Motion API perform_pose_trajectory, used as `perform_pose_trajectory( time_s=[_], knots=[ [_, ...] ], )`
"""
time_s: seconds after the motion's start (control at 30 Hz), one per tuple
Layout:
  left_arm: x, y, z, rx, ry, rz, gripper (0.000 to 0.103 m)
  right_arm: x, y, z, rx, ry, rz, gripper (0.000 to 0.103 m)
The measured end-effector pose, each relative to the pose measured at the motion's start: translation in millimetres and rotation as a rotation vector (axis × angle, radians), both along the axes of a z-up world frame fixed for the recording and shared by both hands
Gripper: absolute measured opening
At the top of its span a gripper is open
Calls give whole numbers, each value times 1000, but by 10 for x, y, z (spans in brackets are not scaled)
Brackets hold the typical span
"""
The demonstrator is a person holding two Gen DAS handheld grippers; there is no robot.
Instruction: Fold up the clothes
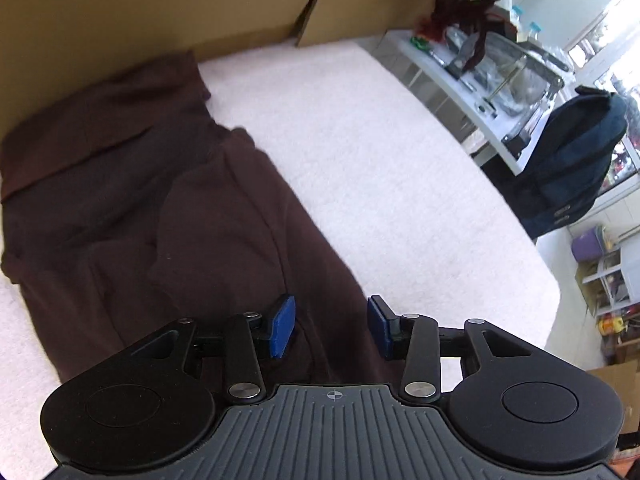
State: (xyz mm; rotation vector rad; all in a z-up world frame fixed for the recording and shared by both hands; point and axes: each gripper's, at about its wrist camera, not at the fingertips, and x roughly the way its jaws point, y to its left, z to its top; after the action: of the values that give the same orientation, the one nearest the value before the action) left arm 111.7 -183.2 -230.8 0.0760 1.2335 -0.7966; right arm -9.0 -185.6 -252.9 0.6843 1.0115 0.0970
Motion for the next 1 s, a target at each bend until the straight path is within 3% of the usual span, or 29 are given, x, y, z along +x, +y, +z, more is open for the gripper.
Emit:
perform_pose_trajectory(
  time_s=[0.13, 0.2, 0.4, 0.53, 0.77, 0.93, 0.97, 1.0],
  knots=[
    [130, 48, -42, -30, 36, -11, 51, -339, -276, 17, -67, 32, -93, 46],
    [183, 44, -82, -37, 58, -4, 38, -510, -411, 4, -100, 54, -145, 47],
    [184, 28, -91, -35, 61, -11, 38, -603, -525, -78, -136, 49, -147, 47],
    [183, 25, -91, -35, 59, -12, 38, -410, -400, -181, -206, 64, -5, 57],
    [174, 5, -82, -23, 50, -6, 38, -215, -280, -214, -342, 37, 328, 58],
    [141, -38, -71, 0, 33, 10, 38, 40, -337, -401, -268, 29, 515, 63],
    [134, -48, -68, 5, 29, 13, 39, 59, -330, -498, -240, 55, 539, 48],
    [127, -57, -66, 11, 25, 17, 39, 67, -316, -612, -210, 99, 555, 20]
  ],
)
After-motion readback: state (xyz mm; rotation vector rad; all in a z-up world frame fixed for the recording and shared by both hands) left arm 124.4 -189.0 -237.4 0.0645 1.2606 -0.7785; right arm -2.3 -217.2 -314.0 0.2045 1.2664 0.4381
